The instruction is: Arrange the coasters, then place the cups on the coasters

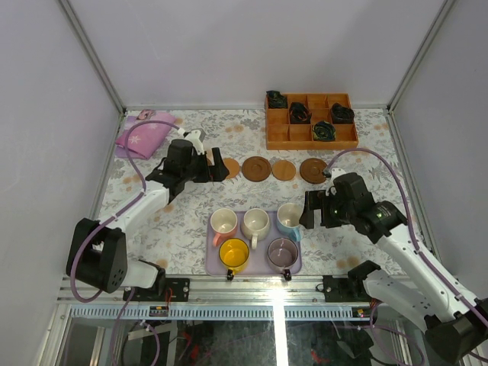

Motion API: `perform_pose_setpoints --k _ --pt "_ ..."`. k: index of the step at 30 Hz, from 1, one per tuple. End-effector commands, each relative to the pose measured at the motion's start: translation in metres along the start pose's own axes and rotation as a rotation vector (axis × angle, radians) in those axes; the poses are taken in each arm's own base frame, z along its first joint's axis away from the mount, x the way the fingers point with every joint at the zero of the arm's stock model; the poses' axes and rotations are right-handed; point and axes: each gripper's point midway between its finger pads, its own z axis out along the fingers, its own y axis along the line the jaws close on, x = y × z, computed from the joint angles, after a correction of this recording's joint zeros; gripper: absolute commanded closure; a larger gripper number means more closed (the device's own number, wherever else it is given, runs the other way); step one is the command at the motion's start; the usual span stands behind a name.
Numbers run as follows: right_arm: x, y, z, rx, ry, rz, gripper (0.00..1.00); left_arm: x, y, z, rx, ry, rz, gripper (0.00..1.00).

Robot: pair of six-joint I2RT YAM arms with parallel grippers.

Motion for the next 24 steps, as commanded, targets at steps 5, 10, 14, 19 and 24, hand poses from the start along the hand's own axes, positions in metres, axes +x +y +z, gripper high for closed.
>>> perform_pose_setpoints --k 5,10,14,19,24 --pt "0.014 0.017 -0.012 -0.085 0.025 -0.002 0.01 -0.001 -0.008 -0.003 0.041 -0.027 0.034 0.0" --pt "0.021 0.028 -0.01 -0.146 0.063 0.016 0.01 0.003 -0.014 -0.004 0.067 -0.021 0.028 0.0" --pt "0.035 0.035 -0.011 -0.176 0.111 0.019 0.01 0.007 -0.012 -0.004 0.059 -0.007 0.031 0.0" --pt "0.053 0.035 -0.013 -0.158 0.175 0.01 0.01 0.01 -0.011 -0.001 0.057 0.006 0.021 0.0" --pt "0.061 0.037 -0.009 -0.149 0.199 0.006 0.01 0.013 -0.008 0.002 0.049 0.015 0.02 0.0"
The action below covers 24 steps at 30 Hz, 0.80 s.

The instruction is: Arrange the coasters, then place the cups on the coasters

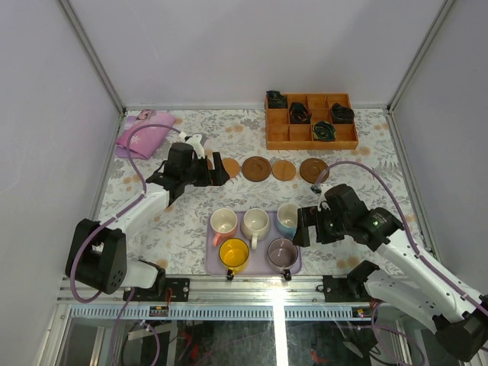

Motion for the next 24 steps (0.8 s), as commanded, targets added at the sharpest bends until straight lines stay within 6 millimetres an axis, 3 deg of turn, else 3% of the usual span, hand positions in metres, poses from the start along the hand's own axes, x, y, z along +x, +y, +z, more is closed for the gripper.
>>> perform_pose_setpoints --k 1,8,17,24 --pt "0.012 0.004 0.005 -0.002 0.045 0.013 0.0 -0.005 -0.006 0.002 0.028 -0.024 0.011 0.0" --pt "0.016 0.0 0.016 0.063 0.083 -0.03 0.0 -0.004 -0.004 0.004 0.021 -0.009 0.018 0.0" --pt "-0.031 0.007 0.015 0.124 -0.042 -0.076 0.0 -0.017 -0.008 0.004 0.024 -0.035 0.027 0.0" --pt "-0.059 0.007 0.0 0.185 -0.099 -0.141 0.0 -0.038 -0.011 0.002 0.004 -0.078 0.04 0.0"
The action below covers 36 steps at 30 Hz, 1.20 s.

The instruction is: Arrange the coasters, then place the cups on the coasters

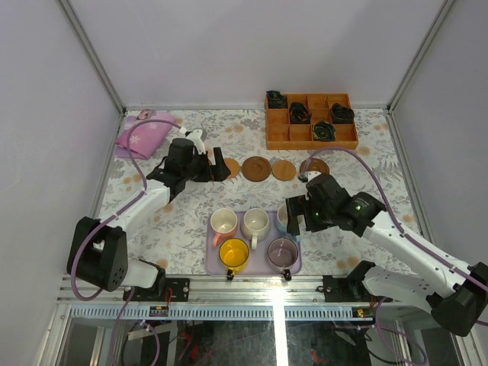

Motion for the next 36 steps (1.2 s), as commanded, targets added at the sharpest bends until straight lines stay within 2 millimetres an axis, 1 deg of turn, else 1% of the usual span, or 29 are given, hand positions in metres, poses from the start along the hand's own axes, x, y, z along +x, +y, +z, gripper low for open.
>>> perform_pose_setpoints --k 1,3,6,11,15,19,22,23,26,27,29,30,31,32,33,34,36 --pt "-0.036 -0.001 -0.017 0.054 -0.11 -0.063 0.01 -0.031 -0.008 0.0 0.001 -0.073 0.037 0.0" --pt "-0.043 -0.002 -0.019 0.075 -0.124 -0.072 0.01 -0.04 -0.013 0.0 0.013 -0.086 0.041 0.0" --pt "-0.046 -0.004 -0.016 0.093 -0.123 -0.079 0.01 -0.043 -0.014 0.003 0.016 -0.089 0.034 0.0" --pt "-0.036 -0.007 -0.009 0.091 -0.088 -0.086 0.01 -0.033 -0.011 0.007 0.015 -0.071 0.003 0.03" --pt "-0.029 -0.01 -0.006 0.095 -0.069 -0.097 0.0 -0.027 -0.01 0.006 0.02 -0.074 -0.023 0.03" --pt "-0.03 -0.009 -0.005 0.093 -0.075 -0.103 0.0 -0.025 -0.011 0.005 0.023 -0.078 -0.035 0.05" --pt "-0.033 -0.007 -0.006 0.084 -0.087 -0.107 0.01 -0.024 -0.013 0.003 0.033 -0.078 -0.037 0.11" --pt "-0.035 -0.007 -0.007 0.084 -0.091 -0.108 0.0 -0.025 -0.014 0.002 0.04 -0.081 -0.035 0.15" --pt "-0.038 -0.007 -0.009 0.087 -0.103 -0.111 0.0 -0.022 -0.015 0.0 0.047 -0.08 -0.033 0.38" --pt "-0.04 -0.007 -0.009 0.087 -0.11 -0.116 0.0 -0.021 -0.015 0.0 0.048 -0.078 -0.033 0.44" --pt "-0.046 -0.005 -0.01 0.084 -0.128 -0.127 0.0 -0.019 -0.015 -0.001 0.051 -0.075 -0.035 0.52" --pt "-0.049 -0.004 -0.01 0.085 -0.136 -0.133 0.0 -0.018 -0.015 -0.001 0.053 -0.072 -0.037 0.59" --pt "-0.052 -0.004 -0.01 0.089 -0.14 -0.137 0.0 -0.017 -0.015 -0.001 0.056 -0.071 -0.037 0.69" --pt "-0.056 -0.004 -0.009 0.097 -0.146 -0.139 0.0 -0.015 -0.015 -0.001 0.058 -0.067 -0.041 0.87" --pt "-0.059 -0.004 -0.009 0.105 -0.151 -0.14 0.01 -0.015 -0.015 -0.001 0.06 -0.068 -0.041 0.98" --pt "-0.061 -0.004 -0.009 0.111 -0.156 -0.137 0.01 -0.014 -0.015 -0.001 0.061 -0.064 -0.042 1.0" --pt "-0.065 -0.008 -0.008 0.139 -0.169 -0.123 0.02 -0.012 -0.017 -0.001 0.074 -0.054 -0.034 1.0"
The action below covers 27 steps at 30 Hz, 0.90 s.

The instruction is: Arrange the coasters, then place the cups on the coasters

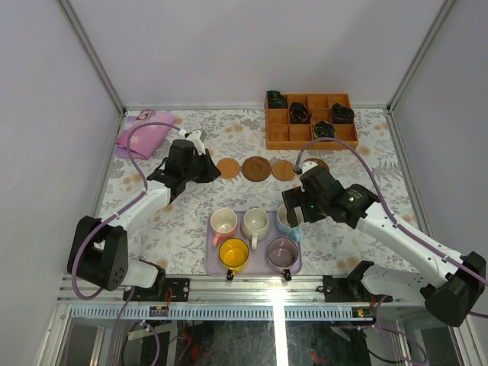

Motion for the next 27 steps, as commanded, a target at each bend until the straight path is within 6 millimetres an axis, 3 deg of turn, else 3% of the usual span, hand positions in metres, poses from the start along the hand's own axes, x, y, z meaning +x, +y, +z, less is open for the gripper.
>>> perform_pose_setpoints --k 1,4,8,11,15,20,24,25,27 --pt "-0.031 -0.003 -0.004 0.051 -0.101 0.007 0.02 -0.007 -0.012 -0.003 0.06 -0.036 0.031 1.0" --pt "-0.045 -0.011 -0.005 0.109 -0.166 0.055 0.0 -0.012 -0.013 -0.006 0.056 -0.06 0.042 1.0" --pt "-0.085 -0.033 -0.027 0.239 -0.362 0.122 0.01 -0.03 -0.017 -0.016 0.048 -0.131 0.066 0.98" --pt "-0.117 -0.049 -0.05 0.328 -0.529 0.164 0.01 -0.052 -0.021 -0.025 0.031 -0.194 0.091 0.92" --pt "-0.137 -0.055 -0.062 0.367 -0.616 0.159 0.01 -0.075 -0.022 -0.027 -0.009 -0.24 0.115 0.77" --pt "-0.126 -0.051 -0.051 0.361 -0.507 0.089 0.01 -0.086 -0.028 -0.024 0.002 -0.233 0.115 0.66" --pt "-0.108 -0.034 -0.041 0.252 -0.417 0.043 0.05 -0.094 -0.022 -0.018 -0.02 -0.246 0.033 0.66" --pt "-0.1 -0.029 -0.038 0.218 -0.384 0.032 0.07 -0.095 -0.02 -0.017 -0.013 -0.245 0.013 0.68" --pt "-0.081 -0.022 -0.035 0.164 -0.315 0.013 0.11 -0.098 -0.022 -0.017 0.045 -0.235 -0.025 0.89"
